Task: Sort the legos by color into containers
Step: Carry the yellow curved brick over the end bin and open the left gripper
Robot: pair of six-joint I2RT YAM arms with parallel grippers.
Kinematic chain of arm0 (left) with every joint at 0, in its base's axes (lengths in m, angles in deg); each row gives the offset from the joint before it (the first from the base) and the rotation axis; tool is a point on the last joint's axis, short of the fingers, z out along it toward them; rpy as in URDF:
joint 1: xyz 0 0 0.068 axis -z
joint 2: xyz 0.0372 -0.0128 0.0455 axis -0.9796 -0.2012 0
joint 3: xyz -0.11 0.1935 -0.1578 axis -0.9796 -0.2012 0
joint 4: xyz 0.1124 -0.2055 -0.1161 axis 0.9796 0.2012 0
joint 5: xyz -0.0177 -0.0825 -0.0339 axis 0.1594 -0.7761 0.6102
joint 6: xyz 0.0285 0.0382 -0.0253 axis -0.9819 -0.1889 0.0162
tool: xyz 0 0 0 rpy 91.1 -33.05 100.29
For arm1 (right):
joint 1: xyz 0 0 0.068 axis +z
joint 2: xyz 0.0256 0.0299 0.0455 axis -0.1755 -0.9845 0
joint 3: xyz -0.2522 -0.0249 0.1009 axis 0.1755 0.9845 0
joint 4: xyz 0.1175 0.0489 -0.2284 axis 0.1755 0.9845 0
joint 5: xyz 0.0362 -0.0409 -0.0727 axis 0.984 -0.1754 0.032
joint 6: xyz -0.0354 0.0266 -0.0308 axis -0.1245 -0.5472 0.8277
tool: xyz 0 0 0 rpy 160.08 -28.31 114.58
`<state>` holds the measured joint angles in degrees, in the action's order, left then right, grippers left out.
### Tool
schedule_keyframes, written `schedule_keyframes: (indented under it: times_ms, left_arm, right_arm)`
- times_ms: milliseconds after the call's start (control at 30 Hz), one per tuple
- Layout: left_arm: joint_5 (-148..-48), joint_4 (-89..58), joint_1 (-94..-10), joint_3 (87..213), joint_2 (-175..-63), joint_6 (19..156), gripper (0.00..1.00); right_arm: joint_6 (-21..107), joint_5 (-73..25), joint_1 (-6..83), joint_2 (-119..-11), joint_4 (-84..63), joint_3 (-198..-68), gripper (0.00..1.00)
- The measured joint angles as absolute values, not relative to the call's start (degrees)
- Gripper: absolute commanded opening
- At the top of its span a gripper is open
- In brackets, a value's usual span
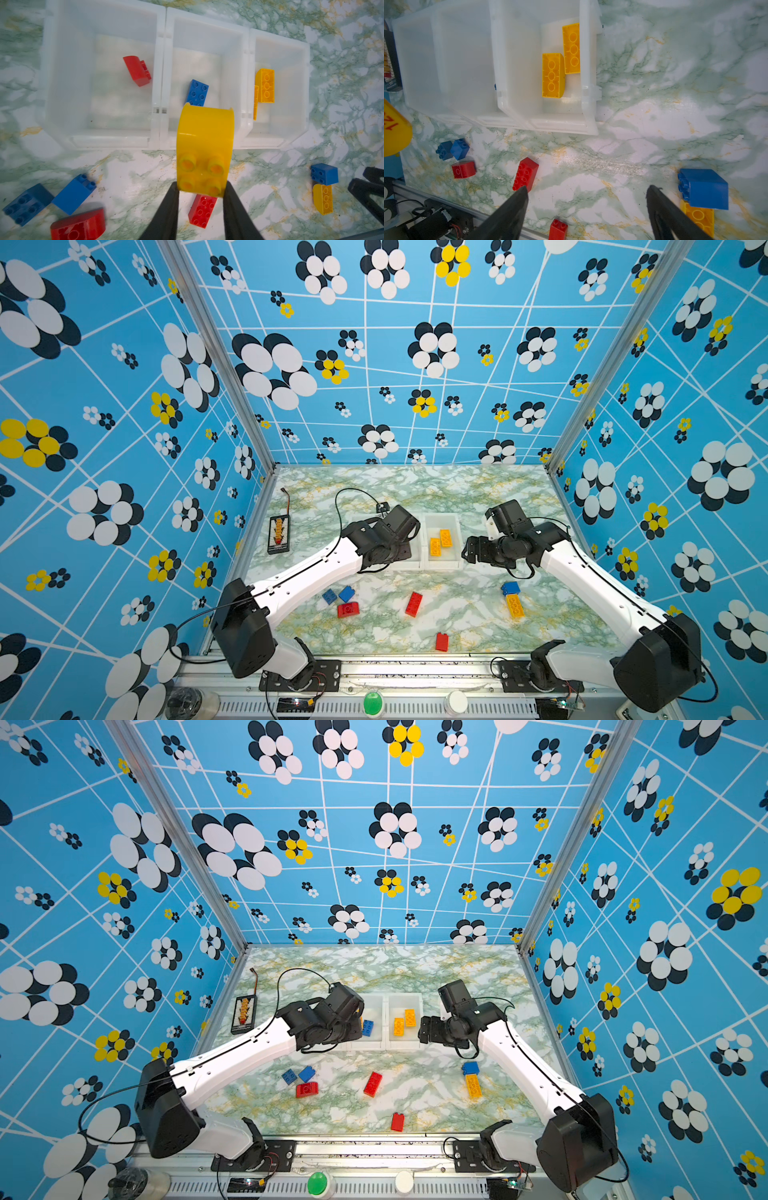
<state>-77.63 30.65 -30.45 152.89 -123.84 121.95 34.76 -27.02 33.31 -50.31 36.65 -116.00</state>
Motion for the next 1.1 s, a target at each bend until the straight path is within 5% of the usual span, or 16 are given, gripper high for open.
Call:
schedule_keyframes:
  times_ms: [467, 1100]
  left_arm:
    - [-82.2, 26.4, -28.7, 175.3, -145.6, 118.6, 0.04]
    - [-88.3, 26.3, -28.4, 182.2, -158.5, 117.3, 0.07]
  right_arm:
    - [34.8, -24.0, 26.9, -45.0, 37.3, -112.9, 0.92]
    - [35.9, -22.5, 23.4, -43.5, 38.4, -112.8, 0.92]
